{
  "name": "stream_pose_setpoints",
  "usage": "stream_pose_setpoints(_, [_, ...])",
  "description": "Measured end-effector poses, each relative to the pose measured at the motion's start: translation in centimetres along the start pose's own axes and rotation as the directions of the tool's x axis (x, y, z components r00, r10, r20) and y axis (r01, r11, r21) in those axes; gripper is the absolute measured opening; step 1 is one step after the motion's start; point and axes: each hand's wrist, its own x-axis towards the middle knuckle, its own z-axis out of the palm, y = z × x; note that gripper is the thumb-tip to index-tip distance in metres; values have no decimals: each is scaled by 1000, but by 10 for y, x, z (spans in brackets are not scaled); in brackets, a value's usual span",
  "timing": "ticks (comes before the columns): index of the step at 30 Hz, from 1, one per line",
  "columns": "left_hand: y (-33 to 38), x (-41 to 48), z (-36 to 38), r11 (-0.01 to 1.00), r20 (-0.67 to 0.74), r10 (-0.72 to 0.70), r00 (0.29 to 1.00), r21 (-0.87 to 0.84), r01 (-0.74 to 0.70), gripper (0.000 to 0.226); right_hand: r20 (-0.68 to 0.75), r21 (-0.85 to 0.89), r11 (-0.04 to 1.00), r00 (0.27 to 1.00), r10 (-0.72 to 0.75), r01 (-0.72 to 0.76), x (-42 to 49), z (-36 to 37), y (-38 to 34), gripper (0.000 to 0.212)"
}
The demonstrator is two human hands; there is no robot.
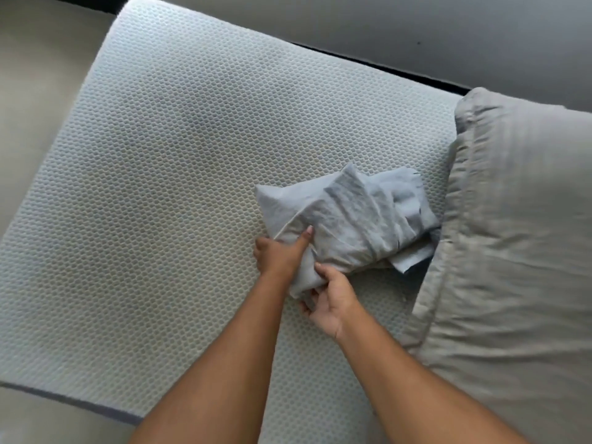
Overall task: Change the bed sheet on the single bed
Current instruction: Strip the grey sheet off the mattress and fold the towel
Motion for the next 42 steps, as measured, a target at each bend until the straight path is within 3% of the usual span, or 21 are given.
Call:
stream_pose_setpoints(2, [-2, 2, -3, 966, 121, -57, 991, -245, 85, 115, -60, 16, 1000, 998, 12, -11, -4, -9, -3, 27])
stream_pose_setpoints(4, [-8, -3, -4, 870, 243, -50, 969, -466, 162, 95, -139, 10, 1000, 990, -4, 5, -10, -16, -4, 45])
stream_pose_setpoints(7, [-14, -22, -7, 830, 257, -26, 966, -533, 165, 69, -222, -43, 998, 973, -59, 50, -23, -16, -7, 106])
stream_pose_setpoints(9, [-13, -36, -10, 776, 242, -35, 970, -604, 179, 67, -250, 2, 998, 967, -53, 55, -27, -18, -16, 130])
stream_pose_setpoints(14, [4, -94, -41, 706, 275, 19, 961, -685, 182, 52, -39, 46, 995, 995, -89, 91, -62, -17, -46, 102])
stream_pose_setpoints(17, [4, -127, -76, 675, 375, 65, 925, -699, 236, 54, -41, 0, 988, 987, -153, 153, -89, -13, -58, 97])
stream_pose_setpoints(20, [4, -156, -122, 619, 485, 48, 873, -700, 355, 51, 47, -95, 965, 969, -242, 245, -140, 9, -64, 51])
stream_pose_setpoints(22, [3, -172, -157, 546, 521, 70, 851, -734, 404, 50, 122, -154, 946, 956, -268, 285, -172, 18, -66, 36])
stream_pose_setpoints(24, [5, -190, -193, 503, 553, 106, 826, -747, 435, 54, 241, -194, 934, 938, -251, 300, -200, 25, -64, 44])
stream_pose_setpoints(27, [10, -208, -239, 522, 582, 159, 797, -735, 433, 63, 383, -320, 888, 903, -197, 329, -230, 37, -63, 51])
stream_pose_setpoints(32, [33, -230, -292, 644, 539, 167, 826, -694, 322, 64, 563, -511, 756, 824, -66, 410, -285, 76, -68, 59])
stream_pose_setpoints(37, [45, -235, -310, 723, 387, 212, 897, -680, 123, 70, 578, -561, 662, 807, -116, 497, -337, 102, -67, 70])
stream_pose_setpoints(42, [38, -256, -318, 728, 155, 189, 970, -685, -32, 54, 638, -537, 638, 760, -121, 552, -374, 106, -63, 52])
